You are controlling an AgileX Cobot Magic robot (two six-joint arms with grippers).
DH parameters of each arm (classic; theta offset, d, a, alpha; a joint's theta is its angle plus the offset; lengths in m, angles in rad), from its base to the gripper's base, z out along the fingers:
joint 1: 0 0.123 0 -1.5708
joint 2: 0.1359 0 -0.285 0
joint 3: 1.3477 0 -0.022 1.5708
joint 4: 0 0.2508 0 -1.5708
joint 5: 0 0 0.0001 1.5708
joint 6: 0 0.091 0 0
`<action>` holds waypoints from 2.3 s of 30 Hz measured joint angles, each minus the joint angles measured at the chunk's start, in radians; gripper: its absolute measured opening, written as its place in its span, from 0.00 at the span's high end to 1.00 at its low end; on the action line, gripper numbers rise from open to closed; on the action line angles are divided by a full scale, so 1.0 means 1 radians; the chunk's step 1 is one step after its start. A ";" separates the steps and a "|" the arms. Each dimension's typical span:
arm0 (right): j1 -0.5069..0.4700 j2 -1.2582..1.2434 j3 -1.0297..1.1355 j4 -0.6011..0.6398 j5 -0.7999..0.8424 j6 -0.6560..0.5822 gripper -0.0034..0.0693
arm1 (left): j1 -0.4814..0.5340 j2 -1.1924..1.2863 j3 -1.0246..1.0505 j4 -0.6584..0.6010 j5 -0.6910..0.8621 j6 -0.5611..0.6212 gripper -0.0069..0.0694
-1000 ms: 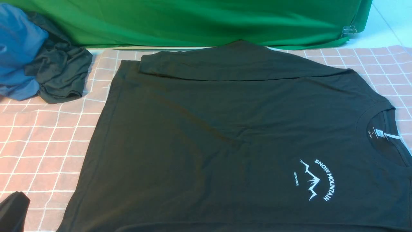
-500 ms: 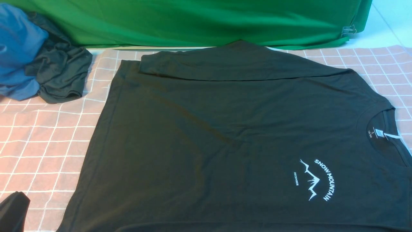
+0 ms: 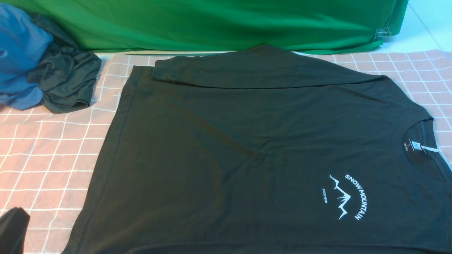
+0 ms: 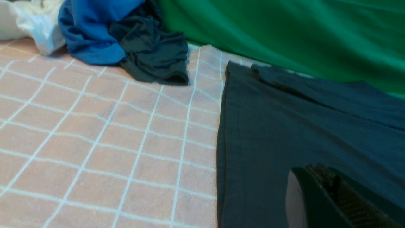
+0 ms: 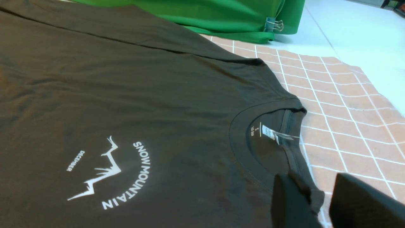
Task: Fold a long-sleeved shirt over a pink coffee tablecloth.
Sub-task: 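Grasp the left edge of the dark T-shirt lying flat on the table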
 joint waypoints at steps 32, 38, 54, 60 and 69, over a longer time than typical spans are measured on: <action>0.001 0.000 0.000 0.199 -0.403 0.711 0.63 | 0.000 0.251 -0.543 -0.201 -0.030 -0.419 0.89; 0.057 0.043 -0.197 0.203 -0.177 0.634 0.79 | 0.000 0.717 -0.828 -0.264 0.707 -0.114 0.89; 0.299 0.813 -0.776 0.204 0.540 0.175 0.90 | 0.000 1.111 -0.517 -0.241 0.807 0.072 0.89; 0.374 0.901 -0.747 0.209 0.472 0.157 0.90 | 0.000 1.127 -0.511 -0.228 0.801 0.067 0.89; 0.432 0.923 -0.742 0.229 0.322 0.157 0.90 | -0.266 1.139 -0.511 -0.157 0.785 -0.071 0.89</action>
